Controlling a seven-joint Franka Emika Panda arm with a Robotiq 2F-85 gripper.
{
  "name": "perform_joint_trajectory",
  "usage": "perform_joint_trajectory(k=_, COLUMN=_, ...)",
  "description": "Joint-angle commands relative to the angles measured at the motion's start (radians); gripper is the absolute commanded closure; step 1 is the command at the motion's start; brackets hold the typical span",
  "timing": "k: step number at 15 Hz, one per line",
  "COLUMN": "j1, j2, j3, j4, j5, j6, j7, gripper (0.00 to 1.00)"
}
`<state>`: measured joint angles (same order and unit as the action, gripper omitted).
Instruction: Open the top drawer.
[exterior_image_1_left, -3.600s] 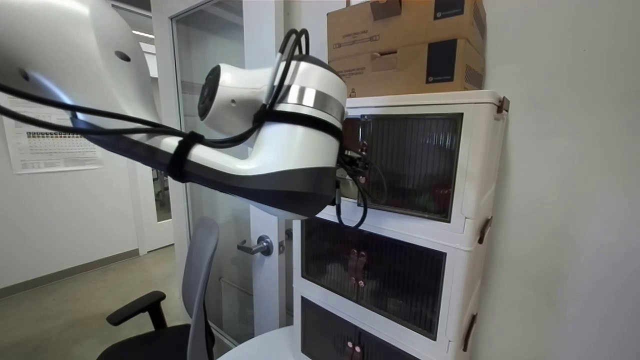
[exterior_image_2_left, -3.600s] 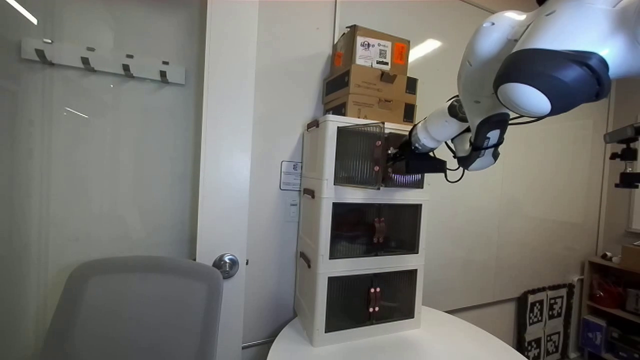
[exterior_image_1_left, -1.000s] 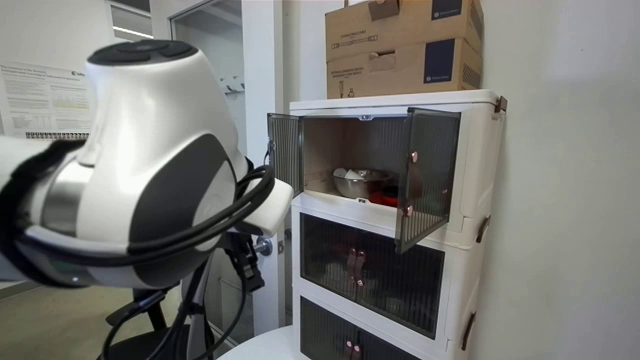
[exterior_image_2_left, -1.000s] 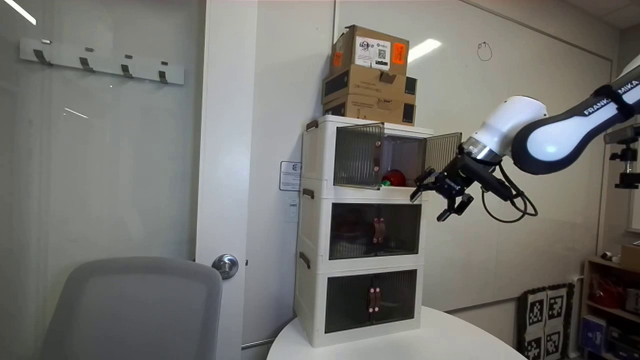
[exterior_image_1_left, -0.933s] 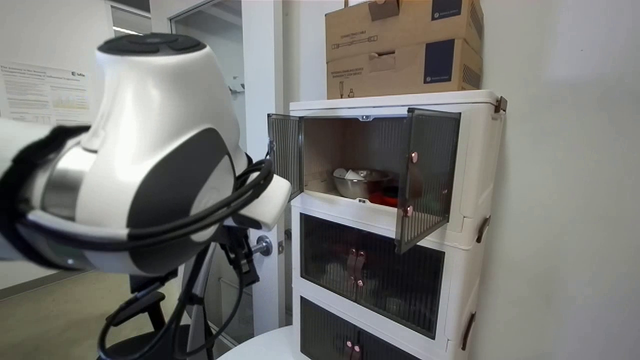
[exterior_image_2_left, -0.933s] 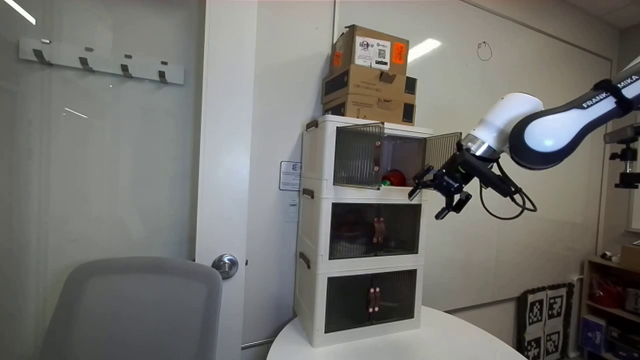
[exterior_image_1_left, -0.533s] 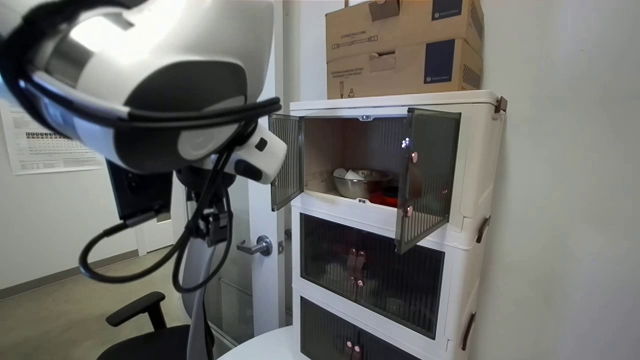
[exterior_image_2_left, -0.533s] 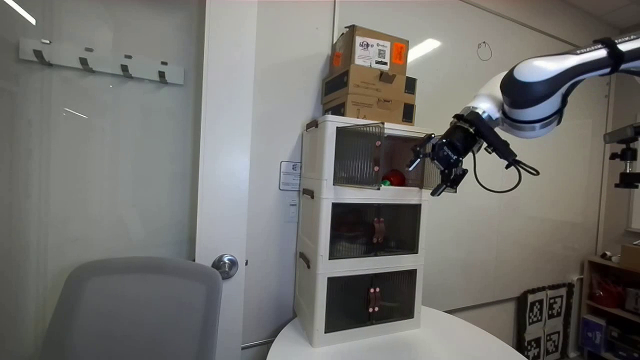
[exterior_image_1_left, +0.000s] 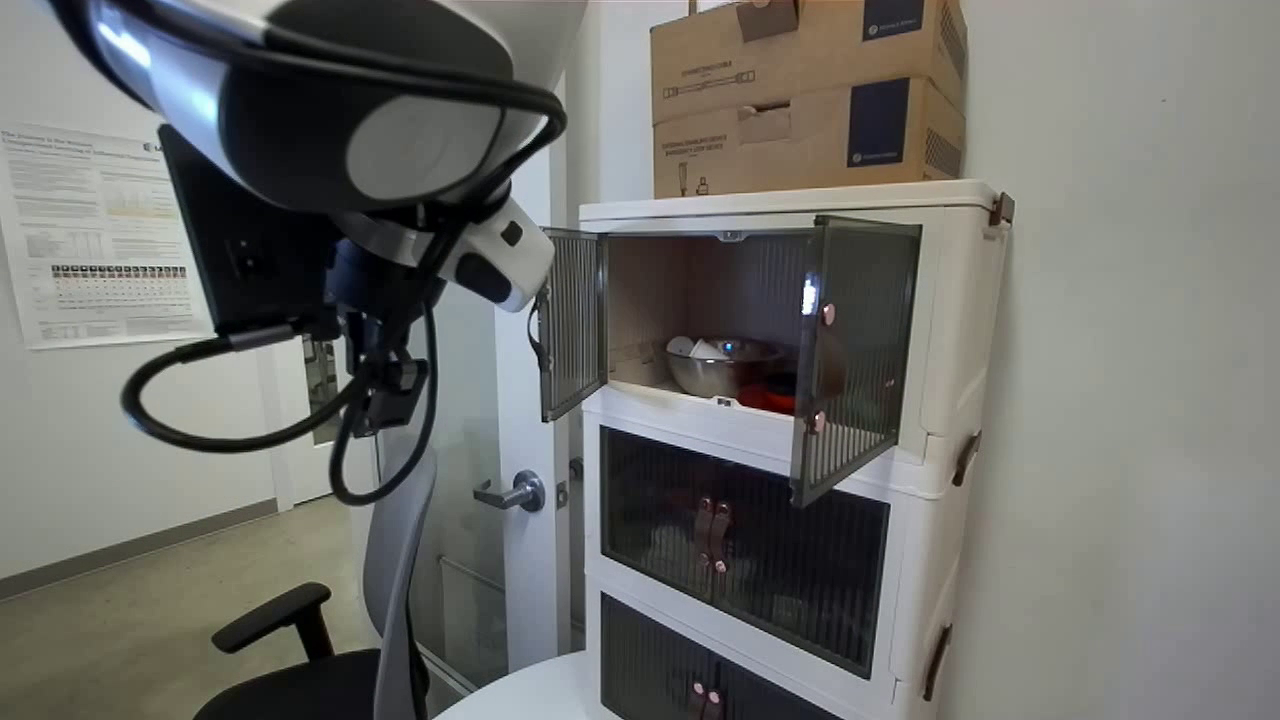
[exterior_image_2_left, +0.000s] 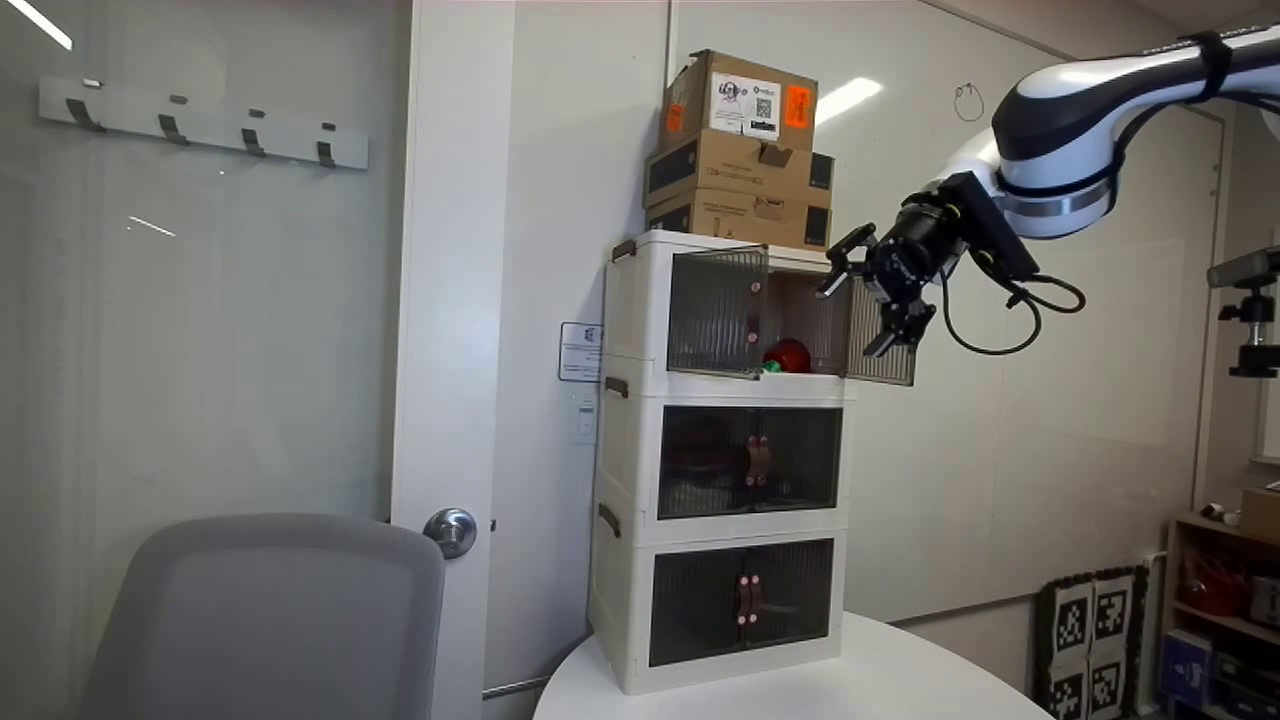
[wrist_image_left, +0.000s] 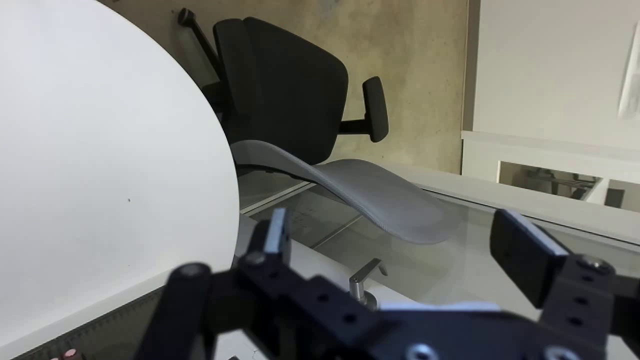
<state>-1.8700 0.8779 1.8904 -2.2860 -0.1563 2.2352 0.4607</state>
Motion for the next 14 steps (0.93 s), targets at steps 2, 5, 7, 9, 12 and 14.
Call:
perform_joint_trajectory(k=2, j1=-0.032, j2=-0.072, j3=0.012, j4=-0.001, j5=0.096, j6=0.008, j7=-0.071, gripper=0.0)
perform_joint_trajectory(k=5, j1=0.051, j2=-0.12, j3=-0.028, j4=0.093, j5=0.248, j6=-0.222, j7=-0.05, gripper=0.0)
perform_joint_trajectory(k=7, j1=0.072, j2=-0.231, j3=-0.029, j4=0.138, j5=0.3, j6=-0.208, j7=0.029, gripper=0.0)
perform_joint_trajectory(k=9, j1=0.1, j2=-0.322, j3=-0.027, j4=0.177, j5=0.341, j6=-0.167, j7=0.084, gripper=0.0)
perform_joint_trajectory(k=12, j1=0.152, j2=-0.463, j3=-0.031, j4=0.243, j5=0.395, j6=-0.141, j7=0.176, gripper=0.0)
perform_joint_trajectory(k=14, j1=0.177, j2=-0.544, j3=-0.033, j4=0.279, j5=0.399, j6=-0.132, j7=0.242, gripper=0.0)
